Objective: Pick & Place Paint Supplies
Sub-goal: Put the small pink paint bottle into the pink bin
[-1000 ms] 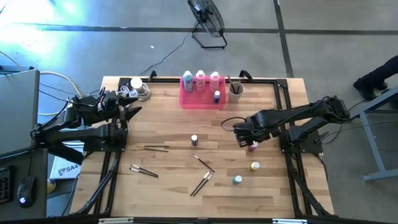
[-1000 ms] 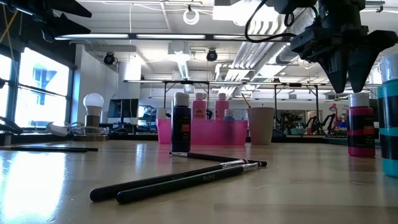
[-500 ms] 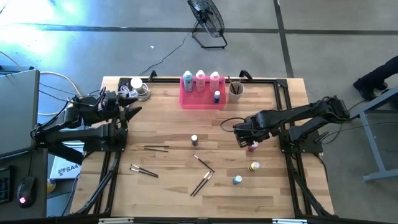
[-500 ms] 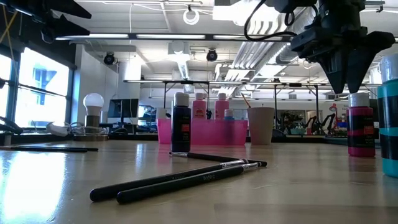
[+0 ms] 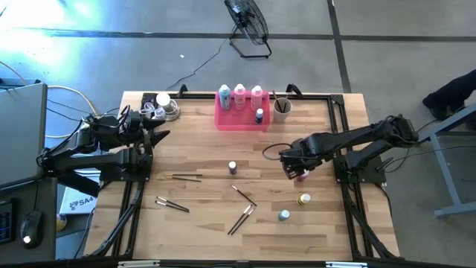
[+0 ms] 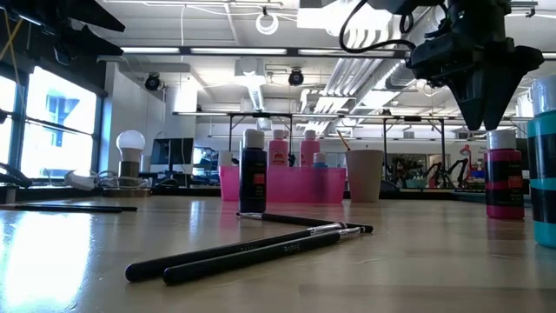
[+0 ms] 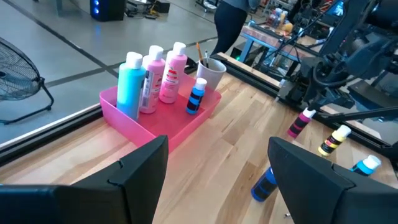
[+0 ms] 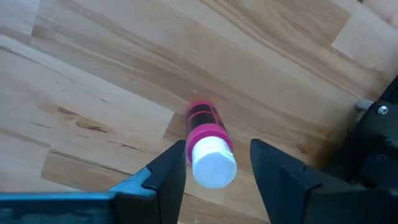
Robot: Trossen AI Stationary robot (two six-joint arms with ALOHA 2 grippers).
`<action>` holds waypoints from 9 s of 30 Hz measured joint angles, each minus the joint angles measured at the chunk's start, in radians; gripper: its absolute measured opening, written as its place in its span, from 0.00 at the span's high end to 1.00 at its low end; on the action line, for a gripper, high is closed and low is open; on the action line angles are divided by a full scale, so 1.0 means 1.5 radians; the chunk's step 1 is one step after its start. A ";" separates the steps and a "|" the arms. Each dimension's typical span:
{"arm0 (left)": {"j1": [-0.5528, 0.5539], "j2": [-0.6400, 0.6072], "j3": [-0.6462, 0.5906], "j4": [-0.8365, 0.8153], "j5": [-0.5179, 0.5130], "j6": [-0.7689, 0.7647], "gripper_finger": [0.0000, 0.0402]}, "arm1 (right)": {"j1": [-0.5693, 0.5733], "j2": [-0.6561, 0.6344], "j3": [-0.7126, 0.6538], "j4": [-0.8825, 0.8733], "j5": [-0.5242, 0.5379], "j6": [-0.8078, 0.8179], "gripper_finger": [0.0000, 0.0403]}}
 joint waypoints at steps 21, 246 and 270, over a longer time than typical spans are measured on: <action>0.000 0.000 0.000 0.000 0.002 0.001 0.32 | 0.051 -0.001 -0.065 0.077 0.001 0.023 0.57; 0.000 0.000 0.000 -0.040 -0.003 0.003 0.32 | 0.044 0.000 -0.065 0.074 -0.040 -0.279 0.47; 0.000 0.000 0.000 -0.040 -0.003 0.003 0.32 | 0.044 0.000 -0.065 0.066 -0.023 -0.280 0.53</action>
